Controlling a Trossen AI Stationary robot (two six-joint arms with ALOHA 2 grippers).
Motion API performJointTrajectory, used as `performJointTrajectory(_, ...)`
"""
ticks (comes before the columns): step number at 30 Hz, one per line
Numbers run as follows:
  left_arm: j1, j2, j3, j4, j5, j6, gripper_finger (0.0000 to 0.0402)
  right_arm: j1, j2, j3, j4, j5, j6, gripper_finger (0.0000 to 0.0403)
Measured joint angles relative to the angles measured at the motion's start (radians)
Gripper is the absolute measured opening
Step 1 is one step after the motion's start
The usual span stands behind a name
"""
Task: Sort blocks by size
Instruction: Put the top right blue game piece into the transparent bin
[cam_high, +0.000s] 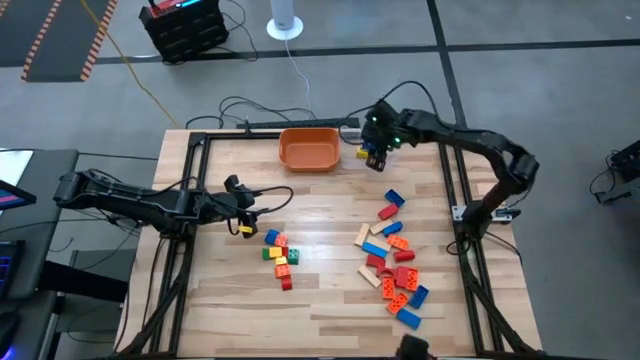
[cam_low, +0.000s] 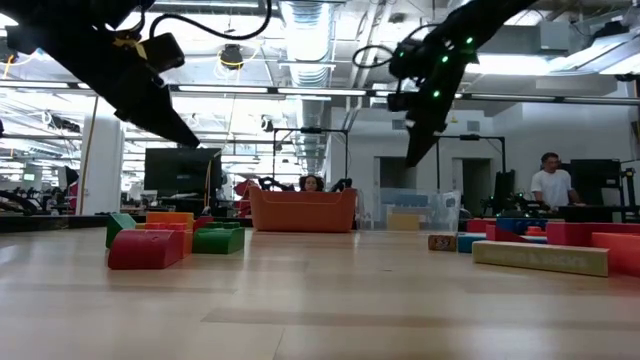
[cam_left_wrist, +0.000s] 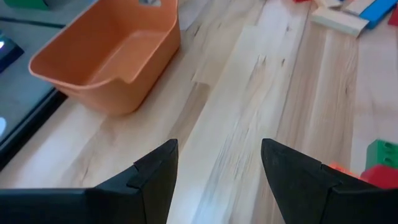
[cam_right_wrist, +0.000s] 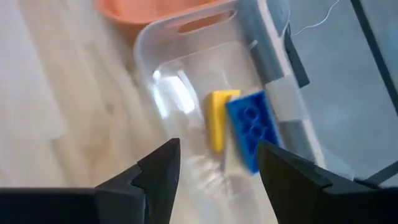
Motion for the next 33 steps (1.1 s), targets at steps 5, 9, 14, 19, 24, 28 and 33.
performJointTrajectory(5, 0.0, 0.0, 0.0, -0.01, 0.001, -0.008, 0.0224, 0.071, -0.116, -0.1, 0.01, 0.003, 0.085, 0.0242)
performJointTrajectory(9, 0.0, 0.0, 0.0, -0.009, 0.002, -0.008, 0.0224, 0.133, -0.179, -0.199, 0.02, 0.004, 0.173, 0.0242)
performJointTrajectory(14, 0.0, 0.0, 0.0, -0.005, 0.002, 0.015, 0.0224, 0.2, -0.205, -0.293, 0.006, 0.03, 0.313, 0.0242)
performJointTrajectory(19, 0.0, 0.0, 0.0, 0.001, 0.002, 0.038, 0.0224, 0.217, -0.17, -0.349, -0.026, 0.031, 0.399, 0.0242)
performJointTrajectory(24, 0.0, 0.0, 0.0, 0.0, 0.002, 0.04, 0.0224, 0.177, -0.144, -0.387, -0.017, 0.04, 0.438, 0.0242)
performJointTrajectory(28, 0.0, 0.0, 0.0, -0.008, 0.002, 0.039, 0.0224, 0.144, -0.144, -0.444, 0.029, 0.039, 0.446, 0.0242)
performJointTrajectory(33, 0.0, 0.0, 0.0, -0.008, 0.002, 0.043, 0.0224, 0.165, -0.144, -0.495, 0.099, 0.012, 0.471, 0.0242)
